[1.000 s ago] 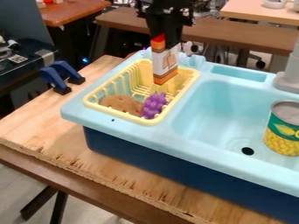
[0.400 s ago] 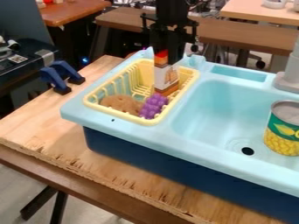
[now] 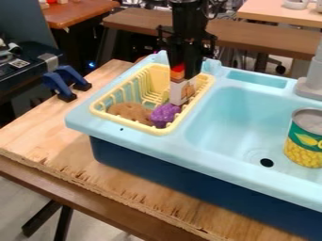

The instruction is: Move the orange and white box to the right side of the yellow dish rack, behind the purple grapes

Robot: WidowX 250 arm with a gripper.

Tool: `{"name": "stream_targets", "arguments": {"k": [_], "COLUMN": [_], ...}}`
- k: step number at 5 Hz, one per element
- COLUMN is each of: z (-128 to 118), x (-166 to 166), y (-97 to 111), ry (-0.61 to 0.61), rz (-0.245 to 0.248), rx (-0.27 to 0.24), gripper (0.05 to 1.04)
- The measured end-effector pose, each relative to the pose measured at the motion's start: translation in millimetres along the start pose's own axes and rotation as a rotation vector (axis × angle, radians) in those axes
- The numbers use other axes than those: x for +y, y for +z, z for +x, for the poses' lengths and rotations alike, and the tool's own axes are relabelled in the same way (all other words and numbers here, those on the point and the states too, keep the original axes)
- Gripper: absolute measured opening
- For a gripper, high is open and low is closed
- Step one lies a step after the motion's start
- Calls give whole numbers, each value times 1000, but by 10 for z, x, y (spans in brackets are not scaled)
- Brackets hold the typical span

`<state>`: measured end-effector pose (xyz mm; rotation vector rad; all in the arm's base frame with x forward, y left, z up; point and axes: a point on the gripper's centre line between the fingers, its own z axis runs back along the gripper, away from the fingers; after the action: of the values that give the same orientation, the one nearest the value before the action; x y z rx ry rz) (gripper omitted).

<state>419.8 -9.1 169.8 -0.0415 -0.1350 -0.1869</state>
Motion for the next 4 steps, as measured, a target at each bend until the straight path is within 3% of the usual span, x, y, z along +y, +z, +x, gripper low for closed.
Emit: {"name": "stream_targets", "arguments": {"k": [1, 2, 3, 4], "z": [57, 76, 29, -61], "x": [50, 102, 133, 70], "y": [-1, -69, -129, 234], "ry": [7, 22, 60, 78], "rz": [4, -16, -69, -104], "rx": [-14, -19, -54, -197], "gripper": [426, 740, 995, 1009]}}
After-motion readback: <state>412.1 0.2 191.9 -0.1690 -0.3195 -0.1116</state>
